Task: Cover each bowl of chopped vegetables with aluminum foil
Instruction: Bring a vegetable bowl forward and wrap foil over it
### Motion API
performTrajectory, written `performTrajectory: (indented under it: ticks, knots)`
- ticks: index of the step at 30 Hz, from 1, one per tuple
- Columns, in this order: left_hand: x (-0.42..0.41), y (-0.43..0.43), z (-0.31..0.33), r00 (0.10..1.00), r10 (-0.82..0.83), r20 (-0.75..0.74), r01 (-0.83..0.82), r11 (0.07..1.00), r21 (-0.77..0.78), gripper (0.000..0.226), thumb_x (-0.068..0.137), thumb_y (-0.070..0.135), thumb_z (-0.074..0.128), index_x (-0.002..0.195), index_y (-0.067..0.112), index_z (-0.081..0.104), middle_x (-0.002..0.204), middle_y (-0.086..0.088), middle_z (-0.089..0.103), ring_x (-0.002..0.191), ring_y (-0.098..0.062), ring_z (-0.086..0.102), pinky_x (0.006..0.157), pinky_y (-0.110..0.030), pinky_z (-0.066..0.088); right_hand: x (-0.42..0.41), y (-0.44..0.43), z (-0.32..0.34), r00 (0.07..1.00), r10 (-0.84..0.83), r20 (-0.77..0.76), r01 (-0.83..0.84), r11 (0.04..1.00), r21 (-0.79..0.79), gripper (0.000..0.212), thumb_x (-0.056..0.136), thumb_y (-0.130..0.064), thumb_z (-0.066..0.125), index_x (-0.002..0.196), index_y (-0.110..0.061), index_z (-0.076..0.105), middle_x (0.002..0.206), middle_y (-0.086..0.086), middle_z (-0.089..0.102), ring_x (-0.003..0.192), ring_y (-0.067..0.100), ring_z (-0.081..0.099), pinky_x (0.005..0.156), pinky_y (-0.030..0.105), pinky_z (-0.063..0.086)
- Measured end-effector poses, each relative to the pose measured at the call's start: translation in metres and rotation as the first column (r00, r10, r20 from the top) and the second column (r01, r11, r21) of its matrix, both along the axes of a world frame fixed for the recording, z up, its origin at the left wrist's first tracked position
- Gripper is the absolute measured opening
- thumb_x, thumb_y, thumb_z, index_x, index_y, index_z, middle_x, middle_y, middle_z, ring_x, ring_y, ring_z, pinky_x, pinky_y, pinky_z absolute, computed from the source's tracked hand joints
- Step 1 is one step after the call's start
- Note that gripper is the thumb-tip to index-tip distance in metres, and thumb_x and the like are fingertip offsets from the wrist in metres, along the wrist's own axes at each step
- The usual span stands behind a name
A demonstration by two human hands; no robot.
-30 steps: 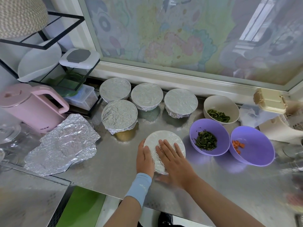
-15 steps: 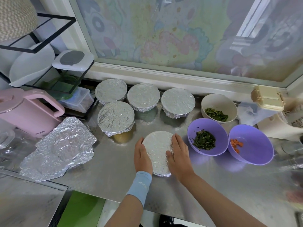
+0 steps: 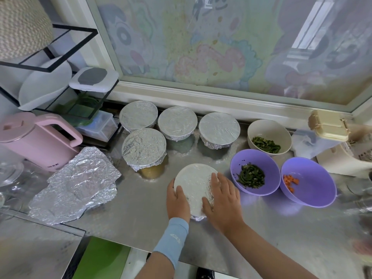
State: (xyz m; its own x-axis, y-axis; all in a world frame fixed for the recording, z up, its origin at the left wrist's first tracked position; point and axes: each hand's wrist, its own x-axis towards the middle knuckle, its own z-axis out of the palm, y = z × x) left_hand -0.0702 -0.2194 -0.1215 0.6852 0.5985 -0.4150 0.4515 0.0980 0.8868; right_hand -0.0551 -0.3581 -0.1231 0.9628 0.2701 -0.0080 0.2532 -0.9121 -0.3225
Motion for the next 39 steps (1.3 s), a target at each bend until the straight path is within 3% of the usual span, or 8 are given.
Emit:
performTrajectory:
  ticks: [4, 8, 11, 16, 22, 28, 33, 39]
  knots:
    - [0.016, 0.022, 0.003, 0.997, -0.082, -0.011, 0.083, 0.996, 0.031, 0.042, 0.101, 0.011, 0.035, 0.137, 0.024, 0.052, 0.141, 0.005, 0.052, 0.128, -0.017, 0.048, 0.113, -0.037, 0.036, 0.022, 0.003, 0.016, 0.985, 0.085, 0.147, -0.074, 0.994, -0.082, 0.067, 0.085, -0.047, 0.046, 0.142, -0.010, 0.043, 0.135, 0.015, 0.048, 0.116, 0.037, 0.048, 0.101, 0.048, 0.036]
    - [0.009, 0.012, 0.003, 0.997, 0.072, 0.022, -0.070, 0.995, -0.078, 0.040, 0.100, 0.008, 0.038, 0.132, 0.022, 0.058, 0.132, 0.006, 0.059, 0.119, -0.016, 0.055, 0.104, -0.032, 0.042, 0.052, 0.018, 0.022, 0.872, 0.490, 0.015, -0.482, 0.862, -0.161, 0.083, 0.083, -0.068, 0.041, 0.153, -0.027, 0.022, 0.163, 0.009, 0.006, 0.150, 0.031, 0.002, 0.118, 0.058, 0.004]
    - [0.009, 0.003, 0.002, 0.977, 0.208, 0.051, -0.186, 0.942, -0.281, 0.034, 0.102, 0.013, 0.038, 0.122, 0.023, 0.064, 0.120, 0.003, 0.067, 0.107, -0.015, 0.063, 0.090, -0.030, 0.049, 0.057, 0.023, 0.018, 0.838, 0.544, -0.048, -0.541, 0.815, -0.208, 0.089, 0.080, -0.078, 0.036, 0.154, -0.034, 0.014, 0.164, 0.007, -0.007, 0.150, 0.029, -0.010, 0.114, 0.063, 0.000]
    - [0.017, 0.002, 0.000, 0.971, 0.236, 0.042, -0.206, 0.912, -0.355, 0.034, 0.103, 0.023, 0.035, 0.111, 0.025, 0.068, 0.106, 0.004, 0.072, 0.099, -0.015, 0.068, 0.083, -0.031, 0.053, 0.057, 0.023, 0.015, 0.875, 0.475, -0.091, -0.483, 0.846, -0.224, 0.092, 0.077, -0.077, 0.037, 0.155, -0.032, 0.013, 0.164, 0.006, -0.003, 0.150, 0.027, -0.005, 0.112, 0.061, 0.013]
    - [0.021, 0.018, -0.009, 0.995, 0.093, 0.041, -0.080, 0.965, -0.248, 0.031, 0.103, 0.026, 0.039, 0.114, 0.026, 0.068, 0.114, 0.005, 0.070, 0.106, -0.015, 0.065, 0.098, -0.040, 0.051, 0.056, 0.021, 0.017, 0.906, 0.407, -0.113, -0.422, 0.889, -0.177, 0.086, 0.082, -0.072, 0.032, 0.155, -0.031, 0.011, 0.164, 0.001, 0.002, 0.150, 0.025, 0.002, 0.108, 0.052, 0.026]
    - [-0.009, 0.002, 0.006, 0.950, 0.267, 0.161, -0.220, 0.940, -0.261, 0.036, 0.104, 0.018, 0.038, 0.137, 0.020, 0.054, 0.134, 0.009, 0.057, 0.117, -0.001, 0.054, 0.086, -0.010, 0.044, 0.058, 0.014, 0.017, 0.955, 0.233, -0.183, -0.235, 0.972, 0.009, 0.079, 0.086, -0.061, 0.023, 0.156, -0.026, 0.009, 0.163, -0.003, 0.003, 0.148, 0.018, 0.005, 0.115, 0.045, 0.025]
    - [-0.004, -0.021, -0.001, 0.934, 0.334, 0.131, -0.271, 0.897, -0.350, 0.033, 0.103, 0.024, 0.038, 0.129, 0.032, 0.057, 0.129, 0.005, 0.061, 0.116, -0.016, 0.059, 0.097, -0.039, 0.050, 0.051, 0.015, 0.005, 0.972, 0.156, -0.173, -0.144, 0.986, 0.081, 0.080, 0.084, -0.054, 0.023, 0.154, -0.017, 0.019, 0.161, 0.003, 0.015, 0.144, 0.024, 0.017, 0.116, 0.044, 0.025]
    - [0.020, -0.007, 0.001, 0.931, 0.357, 0.079, -0.303, 0.874, -0.380, 0.032, 0.103, 0.026, 0.038, 0.118, 0.023, 0.066, 0.116, -0.002, 0.069, 0.106, -0.023, 0.065, 0.094, -0.044, 0.053, 0.043, 0.019, 0.010, 0.979, 0.042, -0.199, -0.013, 0.989, 0.146, 0.071, 0.086, -0.038, 0.035, 0.152, -0.015, 0.024, 0.156, 0.006, 0.021, 0.135, 0.030, 0.026, 0.112, 0.043, 0.027]
